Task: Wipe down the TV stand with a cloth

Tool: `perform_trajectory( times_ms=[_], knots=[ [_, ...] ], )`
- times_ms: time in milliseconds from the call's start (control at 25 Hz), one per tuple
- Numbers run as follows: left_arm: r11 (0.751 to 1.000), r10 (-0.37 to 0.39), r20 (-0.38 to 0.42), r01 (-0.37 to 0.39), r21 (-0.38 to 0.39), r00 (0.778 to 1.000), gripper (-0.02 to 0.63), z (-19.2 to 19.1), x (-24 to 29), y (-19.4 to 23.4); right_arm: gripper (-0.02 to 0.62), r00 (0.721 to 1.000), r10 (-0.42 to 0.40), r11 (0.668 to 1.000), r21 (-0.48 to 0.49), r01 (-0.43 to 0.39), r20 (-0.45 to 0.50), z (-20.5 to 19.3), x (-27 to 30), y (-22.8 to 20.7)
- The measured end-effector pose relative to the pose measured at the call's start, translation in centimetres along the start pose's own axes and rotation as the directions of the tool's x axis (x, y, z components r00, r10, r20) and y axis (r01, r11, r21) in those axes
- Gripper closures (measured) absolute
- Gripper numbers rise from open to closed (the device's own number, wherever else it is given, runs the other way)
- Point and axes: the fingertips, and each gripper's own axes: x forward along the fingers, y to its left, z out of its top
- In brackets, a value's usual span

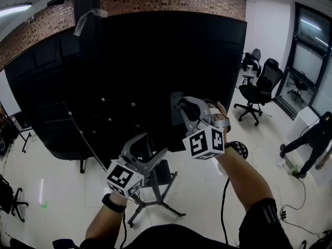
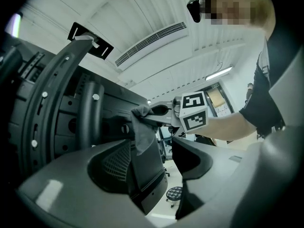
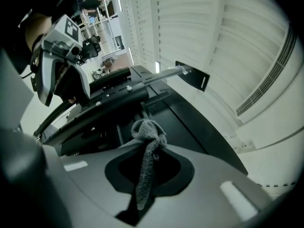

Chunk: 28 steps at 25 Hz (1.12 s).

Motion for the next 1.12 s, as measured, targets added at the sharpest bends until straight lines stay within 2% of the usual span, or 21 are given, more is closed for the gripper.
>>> perform_trajectory(
  times_ms=[160, 320, 440, 720, 1120],
  knots=[
    [1.0, 0.03, -0.008, -0.03, 0.001, 1.0, 0.311, 0.1, -1.2, 0.4, 0.575, 0.995, 0.074, 0.997, -0.016, -0.073, 0.062, 2.6, 1.9, 4.2],
    [0.998, 0.061, -0.016, -0.061, 0.004, 0.998, 0.311, -0.6, -2.6, 1.0, 0.575, 0.989, 0.13, 0.992, -0.01, -0.129, 0.072, 3.3, 4.6, 7.5],
    [0.996, 0.088, -0.024, -0.088, 0.003, 0.996, 0.312, -0.8, -3.5, 1.7, 0.575, 0.987, 0.14, 0.99, -0.008, -0.139, 0.076, 3.4, 5.9, 8.8],
    [0.994, 0.108, -0.045, -0.108, -0.003, 0.993, 0.313, -1.1, -3.9, 2.3, 0.575, 0.99, 0.12, 0.992, -0.04, -0.117, 0.07, 2.2, 5.5, 8.4],
    [1.0, 0.016, -0.04, -0.017, -0.017, 0.999, 0.313, -2.1, -0.1, -0.1, 0.575, 0.998, 0.05, 0.998, -0.028, -0.051, -0.046, -4.6, 2.2, 4.6]
  ],
)
